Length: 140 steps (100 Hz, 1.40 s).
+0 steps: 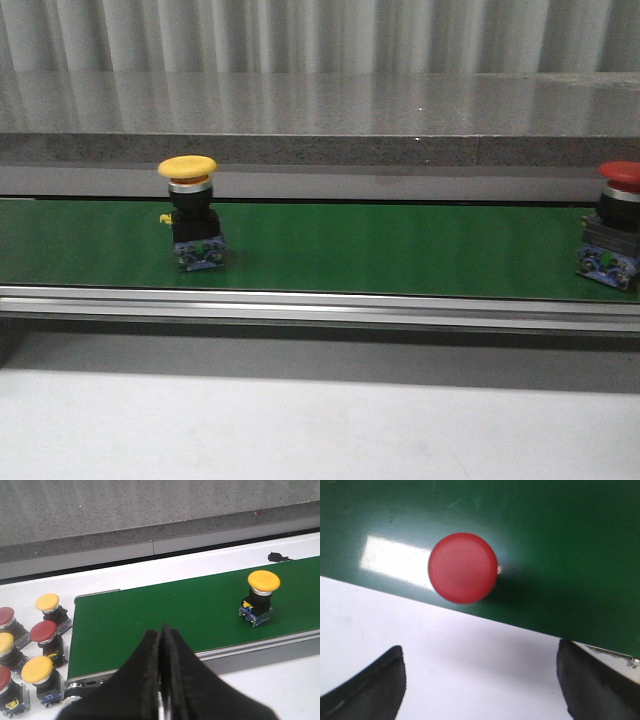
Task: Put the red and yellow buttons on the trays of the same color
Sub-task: 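Grasp the red button at the belt end with the right gripper, then lower the red button into the red tray and open the right gripper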
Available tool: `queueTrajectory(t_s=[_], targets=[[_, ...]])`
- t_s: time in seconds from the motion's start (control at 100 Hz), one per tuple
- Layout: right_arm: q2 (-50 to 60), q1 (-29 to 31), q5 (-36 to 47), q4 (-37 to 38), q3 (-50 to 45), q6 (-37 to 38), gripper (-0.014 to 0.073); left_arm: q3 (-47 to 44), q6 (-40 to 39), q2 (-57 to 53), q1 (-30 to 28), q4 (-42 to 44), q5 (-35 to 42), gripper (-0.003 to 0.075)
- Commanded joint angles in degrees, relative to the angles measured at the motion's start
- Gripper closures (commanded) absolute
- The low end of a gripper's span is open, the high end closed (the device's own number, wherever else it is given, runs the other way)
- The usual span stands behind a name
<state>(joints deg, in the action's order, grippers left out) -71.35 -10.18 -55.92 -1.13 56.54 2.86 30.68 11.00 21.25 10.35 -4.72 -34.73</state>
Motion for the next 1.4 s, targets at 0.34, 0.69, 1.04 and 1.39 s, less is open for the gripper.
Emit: queueTrajectory(t_s=[0.34, 0.69, 1.04, 1.39], targets=[[-9.2, 3.7, 9.8, -0.3, 2.8, -0.8, 0.0167, 1.5, -0.1, 0.4, 0.4, -0.6, 4.2, 0.0741], [-8.7, 7.7, 11.5, -0.2, 6.4, 0.2, 0.0354, 1.5, -0.1, 0.4, 0.4, -0.6, 4.2, 0.0741], [-8.8, 24.3, 20.4, 3.2, 11.4, 0.2, 0.0355, 1.5, -0.1, 0.4, 0.4, -0.6, 4.2, 0.0741], [-18.2, 37.9, 23.3, 1.7, 16.5, 0.2, 0.0355, 1.5, -0.1, 0.4, 0.4, -0.6, 4.2, 0.0741]])
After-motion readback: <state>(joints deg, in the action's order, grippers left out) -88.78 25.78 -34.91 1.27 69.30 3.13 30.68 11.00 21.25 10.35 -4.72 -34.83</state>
